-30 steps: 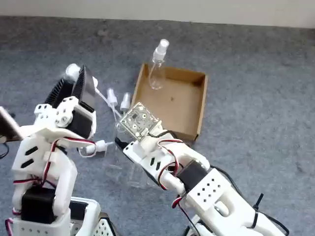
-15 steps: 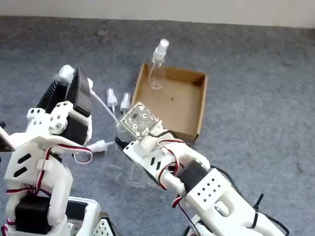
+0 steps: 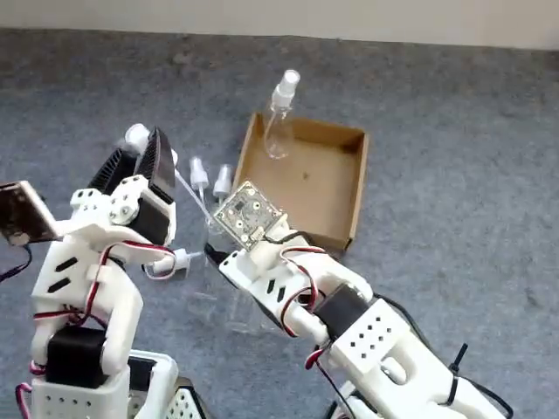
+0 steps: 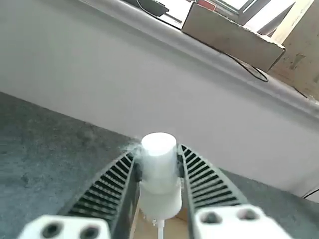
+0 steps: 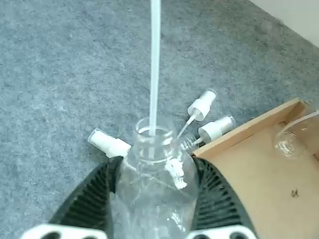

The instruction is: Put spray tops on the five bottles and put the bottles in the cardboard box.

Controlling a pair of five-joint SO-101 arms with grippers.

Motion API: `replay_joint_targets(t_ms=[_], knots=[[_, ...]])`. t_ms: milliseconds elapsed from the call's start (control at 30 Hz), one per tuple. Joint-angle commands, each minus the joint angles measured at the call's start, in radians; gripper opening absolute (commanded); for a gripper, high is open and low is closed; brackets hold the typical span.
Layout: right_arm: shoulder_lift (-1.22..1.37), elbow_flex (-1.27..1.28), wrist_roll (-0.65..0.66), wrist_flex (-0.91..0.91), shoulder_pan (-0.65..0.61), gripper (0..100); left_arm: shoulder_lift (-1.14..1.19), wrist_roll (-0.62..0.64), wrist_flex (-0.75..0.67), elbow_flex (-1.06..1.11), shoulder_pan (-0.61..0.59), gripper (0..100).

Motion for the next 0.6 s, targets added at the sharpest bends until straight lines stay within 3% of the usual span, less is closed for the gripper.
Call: replay_joint_targets(t_ms=[0, 200, 567], knots=[[-0.035, -0.005, -0.012, -0.03, 0.008, 0.3, -0.007, -0.009, -0.026, 0.016, 0.041, 1], [-0.035, -0.005, -0.014, -0.031, 0.008, 0.3, -0.008, -0.058, -0.011, 0.15, 0.148, 1], [-0.035, -0.013, -0.06, -0.033, 0.021, 0.3, -0.008, -0.061, 0.112, 0.185, 0.156, 0]])
